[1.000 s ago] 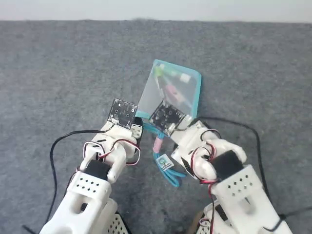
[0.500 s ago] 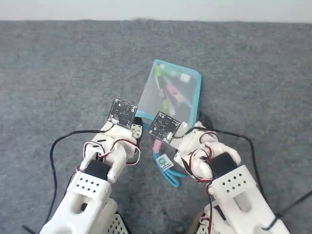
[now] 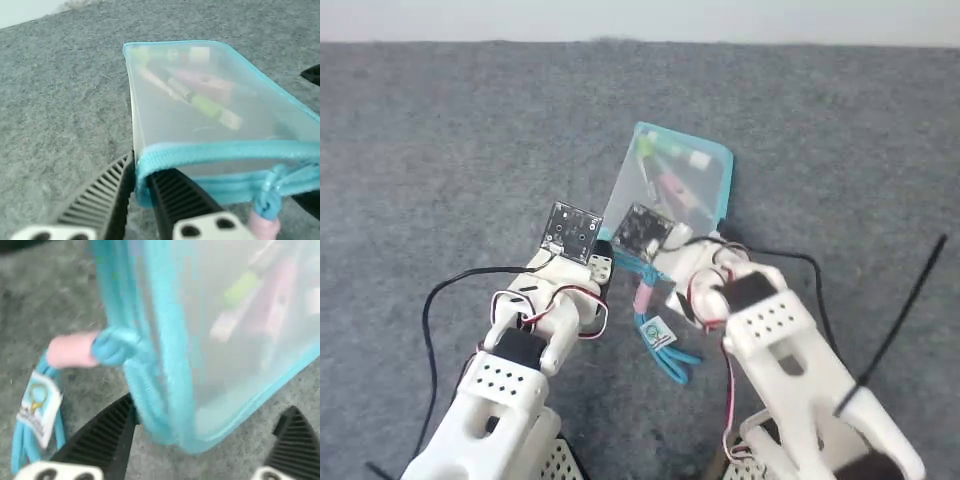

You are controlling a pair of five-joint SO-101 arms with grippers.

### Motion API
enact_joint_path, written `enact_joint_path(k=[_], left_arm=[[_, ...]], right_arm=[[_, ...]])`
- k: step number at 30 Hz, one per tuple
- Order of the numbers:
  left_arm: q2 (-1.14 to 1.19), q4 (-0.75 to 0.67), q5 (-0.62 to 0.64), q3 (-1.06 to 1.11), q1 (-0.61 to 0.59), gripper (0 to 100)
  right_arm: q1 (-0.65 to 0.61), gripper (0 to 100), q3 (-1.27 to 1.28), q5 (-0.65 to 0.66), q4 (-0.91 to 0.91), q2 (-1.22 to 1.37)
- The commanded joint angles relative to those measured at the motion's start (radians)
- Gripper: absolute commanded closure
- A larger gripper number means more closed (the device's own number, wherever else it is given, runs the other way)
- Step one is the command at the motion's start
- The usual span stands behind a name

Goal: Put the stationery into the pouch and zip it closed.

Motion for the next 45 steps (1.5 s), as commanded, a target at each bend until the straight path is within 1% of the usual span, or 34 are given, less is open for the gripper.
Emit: enact_joint_path(k=[1,5,7,9,12,16,18,20,22,25,28,31,34,36,38,40,45], left_arm=[[-0.002,-0.005,0.008,-0.053,-0.011,99],[-0.002,-0.005,0.008,-0.053,-0.011,99],[-0.006,-0.005,0.008,-0.053,-0.011,99],[-0.008,-0.005,0.006,-0.053,-0.011,98],[-0.009,-0.005,0.006,-0.054,-0.011,97],[-0.009,-0.005,0.006,-0.056,-0.012,87],[-0.028,0.0,0.006,-0.056,-0.012,84],[-0.086,0.061,0.006,-0.058,-0.012,84],[-0.187,0.158,0.008,-0.065,-0.011,84],[-0.391,0.321,0.006,-0.064,-0.003,84],[-0.588,0.405,0.0,-0.03,-0.002,84],[-0.706,0.376,-0.044,0.061,0.015,84],[-0.712,0.362,-0.049,0.085,0.061,84],[-0.686,0.358,-0.051,0.082,0.091,84],[-0.649,0.353,-0.051,0.079,0.114,81],[-0.603,0.327,-0.051,0.077,0.135,79],[-0.463,0.241,-0.069,0.074,0.157,79]], right_arm=[[0.01,79.4,-0.138,-0.058,-0.024,0.05],[0.012,99.4,-0.193,-0.107,-0.024,0.113],[0.016,98.0,-0.201,-0.115,-0.025,0.13],[0.038,99.6,-0.216,-0.13,-0.025,0.139],[0.102,99.3,-0.259,-0.216,-0.024,0.145],[0.176,99.3,-0.321,-0.293,-0.01,0.147],[0.186,99.3,-0.342,-0.315,0.008,0.147],[0.188,99.3,-0.35,-0.325,0.019,0.147],[0.188,99.3,-0.35,-0.328,0.021,0.147],[0.188,99.3,-0.35,-0.358,0.021,0.147],[0.183,99.3,-0.353,-0.399,0.021,0.143],[0.18,99.3,-0.373,-0.405,0.045,0.134],[0.177,99.3,-0.42,-0.407,0.134,0.134],[0.153,99.3,-0.446,-0.408,0.183,0.133],[0.114,99.3,-0.45,-0.408,0.2,0.133],[0.07,99.3,-0.446,-0.408,0.208,0.133],[0.018,99.3,-0.437,-0.408,0.234,0.133]])
